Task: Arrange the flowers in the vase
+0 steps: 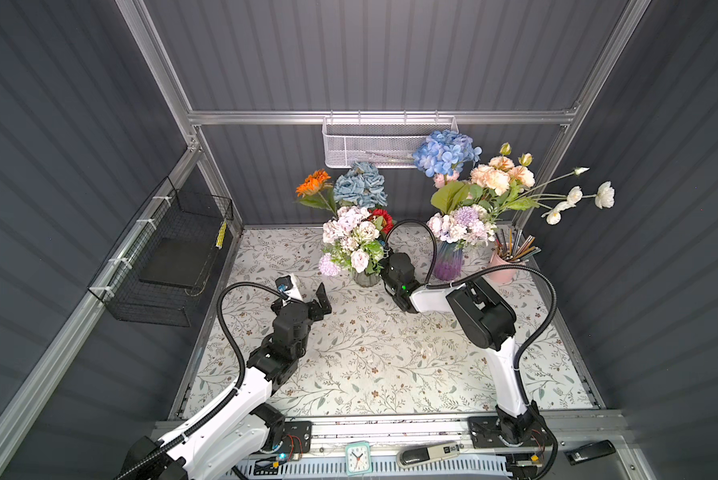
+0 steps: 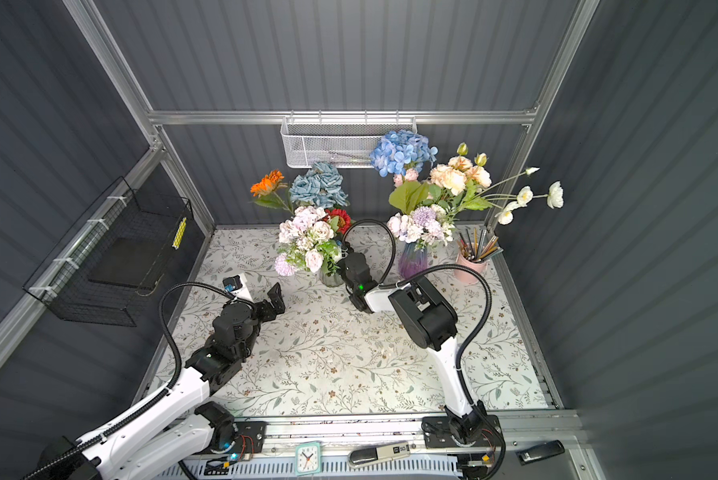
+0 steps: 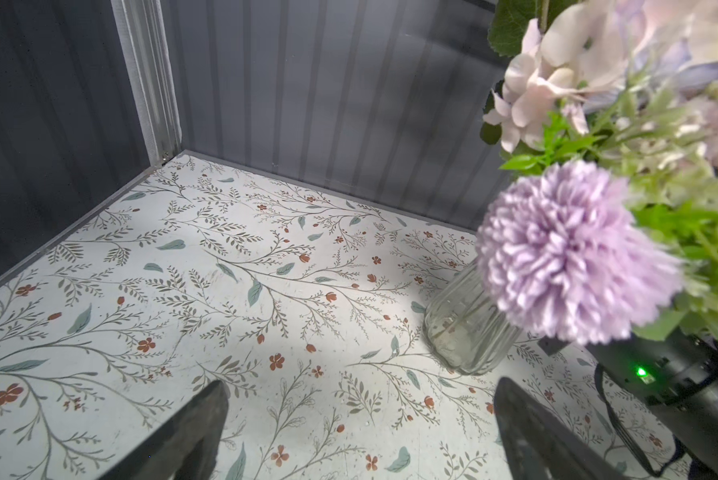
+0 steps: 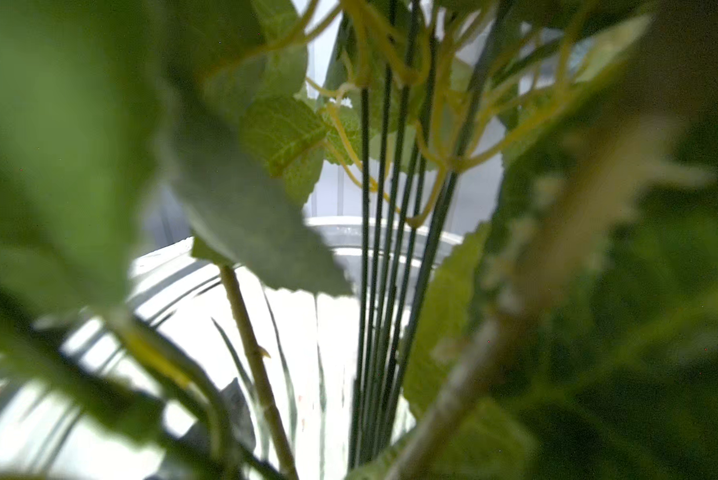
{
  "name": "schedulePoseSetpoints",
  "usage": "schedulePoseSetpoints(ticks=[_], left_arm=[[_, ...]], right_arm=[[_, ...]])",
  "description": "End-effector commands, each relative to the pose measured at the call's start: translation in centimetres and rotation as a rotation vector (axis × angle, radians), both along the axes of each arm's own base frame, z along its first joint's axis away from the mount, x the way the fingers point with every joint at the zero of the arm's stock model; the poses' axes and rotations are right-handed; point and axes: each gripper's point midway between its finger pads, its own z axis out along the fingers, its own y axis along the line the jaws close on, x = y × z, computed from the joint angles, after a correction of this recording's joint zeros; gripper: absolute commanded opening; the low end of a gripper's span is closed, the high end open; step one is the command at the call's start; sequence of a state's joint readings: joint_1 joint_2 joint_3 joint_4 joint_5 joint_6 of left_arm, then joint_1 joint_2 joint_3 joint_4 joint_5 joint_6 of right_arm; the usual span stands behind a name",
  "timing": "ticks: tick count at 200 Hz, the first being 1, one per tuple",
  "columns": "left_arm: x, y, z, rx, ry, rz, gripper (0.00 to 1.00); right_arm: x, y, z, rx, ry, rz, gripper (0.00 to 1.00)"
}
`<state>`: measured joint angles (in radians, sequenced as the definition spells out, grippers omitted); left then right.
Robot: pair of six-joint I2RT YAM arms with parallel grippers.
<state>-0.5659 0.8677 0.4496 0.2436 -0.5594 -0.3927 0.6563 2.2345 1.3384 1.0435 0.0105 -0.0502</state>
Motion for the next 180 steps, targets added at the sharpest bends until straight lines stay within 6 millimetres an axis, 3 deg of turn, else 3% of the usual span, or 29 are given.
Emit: schedulePoseSetpoints(ticks=[1,25,59,88,133,180], left_arm=[[-0.2,1.0,-0.2,0.043,0.006,0.037,1.0],[0.0,1.2,0.0,0.04,-0.005,0.047,1.0],[0.9,0.9,-0.2,0.025,-0.004,0.033,1.0],[1.9,1.8,-0.8,0.011,0.017,0.053,1.0],[3.4,6.1,-3.1,-0.011,0.088,0.179,1.0],[4.9,9.8,-4.7,0.128,0.141,0.358,1.0]], right_arm=[[-0.5,0.2,5.7,0.095,-0.134,0.022,0.68],[-1.7,-0.3,5.4,0.086,-0.123,0.027,0.98],[-4.2,-1.6,4.8,0.072,-0.107,0.032,0.99],[-7.5,-4.1,3.4,0.071,-0.059,0.032,0.99],[-13.1,-11.3,1.8,0.036,0.053,-0.087,0.99],[-15.2,-20.4,1.1,-0.087,0.227,-0.353,0.99]])
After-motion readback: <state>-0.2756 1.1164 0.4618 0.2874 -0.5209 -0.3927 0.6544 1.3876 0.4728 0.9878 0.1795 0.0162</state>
